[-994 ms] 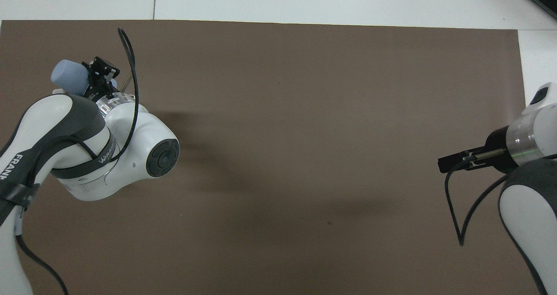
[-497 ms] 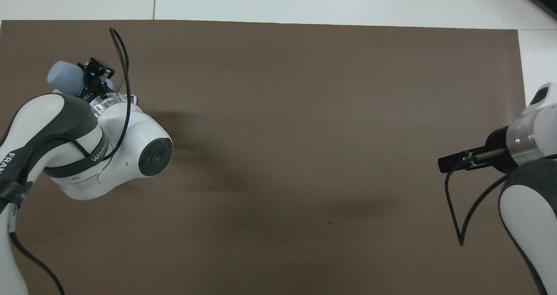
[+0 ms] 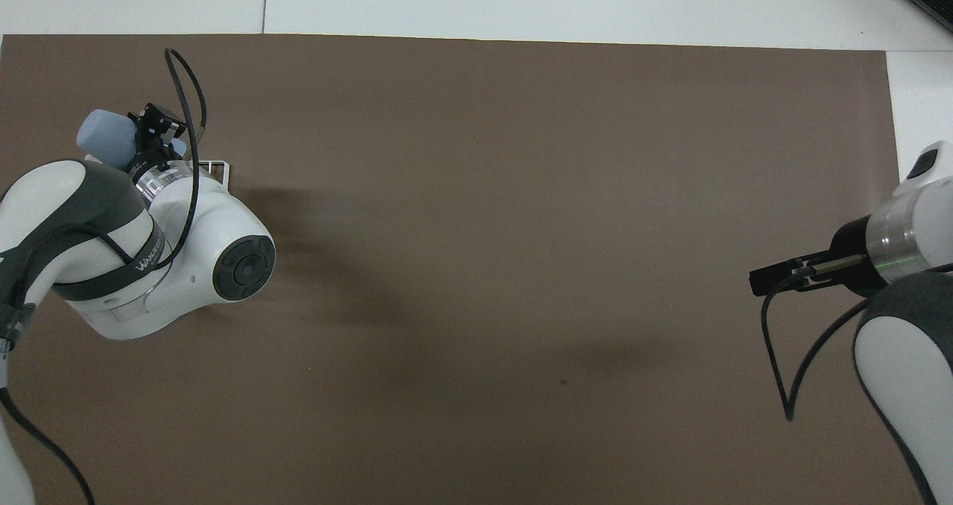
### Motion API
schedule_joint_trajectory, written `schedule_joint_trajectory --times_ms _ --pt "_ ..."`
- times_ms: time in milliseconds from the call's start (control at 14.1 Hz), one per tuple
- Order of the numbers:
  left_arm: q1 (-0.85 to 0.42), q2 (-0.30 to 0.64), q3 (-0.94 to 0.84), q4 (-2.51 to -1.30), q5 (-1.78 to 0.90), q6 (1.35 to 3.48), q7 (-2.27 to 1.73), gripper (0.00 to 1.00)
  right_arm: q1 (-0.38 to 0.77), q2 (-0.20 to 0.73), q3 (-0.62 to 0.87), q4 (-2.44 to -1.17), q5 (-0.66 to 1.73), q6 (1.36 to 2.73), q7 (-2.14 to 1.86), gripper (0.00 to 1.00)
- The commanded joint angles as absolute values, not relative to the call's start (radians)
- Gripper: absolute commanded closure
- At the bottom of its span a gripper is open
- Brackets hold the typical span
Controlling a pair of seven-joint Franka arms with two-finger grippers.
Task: Hang cup on cup holder
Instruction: 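Move the held cup with the left gripper above the wire rack, then lower the cup onto a rack hook and open the left gripper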
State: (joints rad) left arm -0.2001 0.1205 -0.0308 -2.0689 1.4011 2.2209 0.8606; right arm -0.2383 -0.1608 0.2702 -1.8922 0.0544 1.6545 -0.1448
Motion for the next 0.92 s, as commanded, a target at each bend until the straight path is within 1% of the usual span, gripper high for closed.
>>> schedule_joint_trajectory --times_ms 0,213,426,568,710,852 --pt "-0.199 0.112 -0.034 -2.074 1.42 2.23 0.841 0.0 -0.252 -0.172 0.276 -1.899 0.051 1.666 -0.172 0.0" --pt "-0.201 0.094 -0.037 -2.046 1.347 2.207 0.848 0.0 -0.252 -0.172 0.276 -1.899 0.051 1.666 -0.172 0.0" --pt "-0.21 0.058 -0.041 -2.007 1.101 2.123 0.847 0.0 -0.252 -0.172 0.276 -1.899 0.051 1.666 -0.172 0.0" --pt "-0.196 0.06 -0.037 -1.962 0.892 2.109 0.836 0.0 -0.252 -0.172 0.276 -1.899 0.051 1.666 -0.172 0.0" --pt "-0.187 0.058 -0.029 -1.945 0.755 2.085 0.834 0.0 -0.252 -0.172 0.276 -1.899 0.051 1.666 -0.172 0.0" --pt "-0.14 0.058 -0.029 -1.919 0.602 2.068 0.827 0.0 -0.252 -0.172 0.276 -1.899 0.051 1.666 -0.172 0.0"
